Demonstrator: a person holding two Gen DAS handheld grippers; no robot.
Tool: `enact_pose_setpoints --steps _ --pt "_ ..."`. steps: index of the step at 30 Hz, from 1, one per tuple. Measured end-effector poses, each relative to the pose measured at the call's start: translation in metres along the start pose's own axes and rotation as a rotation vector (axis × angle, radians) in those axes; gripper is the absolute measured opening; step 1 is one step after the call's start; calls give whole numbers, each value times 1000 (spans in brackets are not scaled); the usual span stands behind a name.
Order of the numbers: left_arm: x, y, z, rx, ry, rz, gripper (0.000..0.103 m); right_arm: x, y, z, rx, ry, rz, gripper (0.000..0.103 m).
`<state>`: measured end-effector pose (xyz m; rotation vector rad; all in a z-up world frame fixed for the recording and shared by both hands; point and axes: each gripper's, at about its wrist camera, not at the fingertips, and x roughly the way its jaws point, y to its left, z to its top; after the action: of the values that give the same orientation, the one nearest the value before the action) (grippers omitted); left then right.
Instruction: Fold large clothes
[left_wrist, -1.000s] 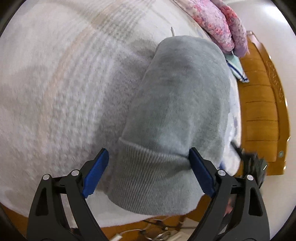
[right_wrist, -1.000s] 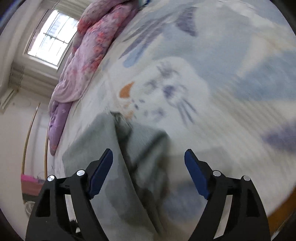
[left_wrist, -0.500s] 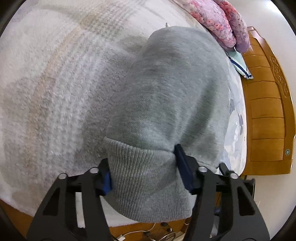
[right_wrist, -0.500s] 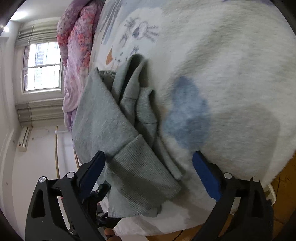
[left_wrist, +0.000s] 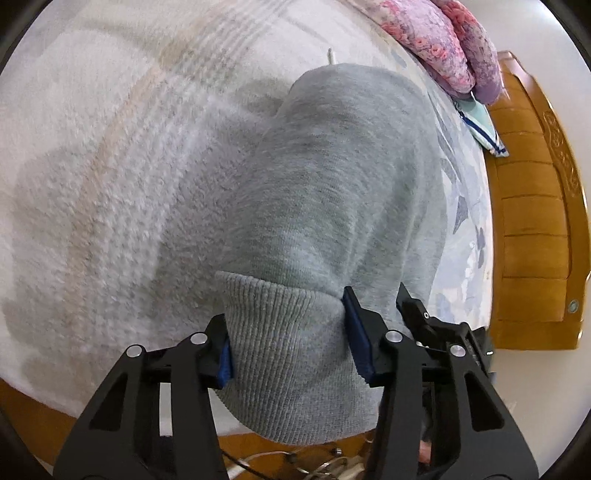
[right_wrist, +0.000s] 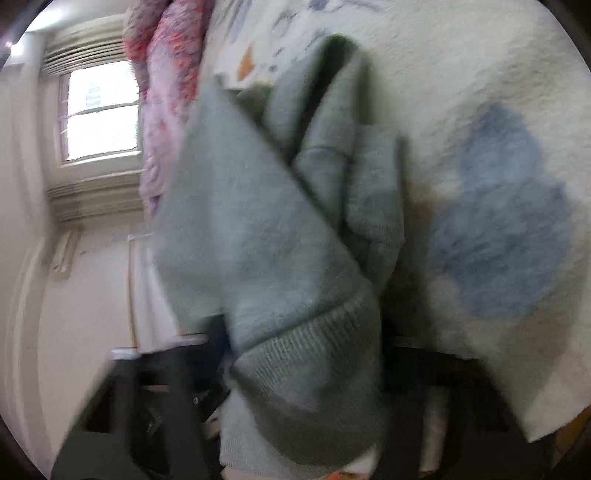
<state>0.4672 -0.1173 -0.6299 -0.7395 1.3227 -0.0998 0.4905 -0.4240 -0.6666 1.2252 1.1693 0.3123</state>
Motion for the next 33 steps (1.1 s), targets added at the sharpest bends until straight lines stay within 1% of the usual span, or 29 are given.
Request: enact_pose_setpoints --steps 3,6,8,10,12,14,15,18,20,21,23,24,26,28,30,32,33 --pt "-14 -4 4 7 -21 -17 45 -8 32 -2 -108 5 -42 34" --pt "-45 -12 16 33 -75 -39 43 -12 85 -8 -245 -3 -66 33" --pt "-66 -16 27 57 -109 -52 42 -11 112 -14 -296 -7 -59 33" --pt "-93 -15 39 80 -146 -62 42 -3 148 -21 -370 0 -73 33" --pt "-114 -11 50 92 -181 -65 42 13 176 -28 -403 19 -58 33" --pt "-140 4 64 88 -222 -82 42 30 201 -43 -455 35 -45 33" --pt "-158 18 74 79 -253 -90 42 42 214 -49 -476 45 -36 33" --pt "-198 56 98 57 -319 -101 42 91 260 -73 -538 86 -4 33" --pt "-228 93 122 30 -356 -94 42 135 290 -99 -582 123 14 33" --pt "-238 104 130 26 -368 -88 42 151 299 -109 -593 134 22 33" --pt "-266 143 159 8 -404 -55 42 205 327 -136 -622 173 41 33" --pt "-276 157 169 2 -416 -43 42 223 336 -145 -633 185 47 33" --pt "-302 199 197 -23 -442 -15 42 276 363 -170 -664 221 65 33" --pt "-331 241 224 -41 -487 18 42 327 389 -196 -698 254 86 32" --pt "-357 279 247 -47 -543 39 42 374 418 -224 -752 269 116 32" --pt "-373 306 262 -44 -587 50 42 409 435 -242 -781 253 131 33" --pt "-378 320 270 -37 -610 67 42 433 439 -257 -795 242 111 34"
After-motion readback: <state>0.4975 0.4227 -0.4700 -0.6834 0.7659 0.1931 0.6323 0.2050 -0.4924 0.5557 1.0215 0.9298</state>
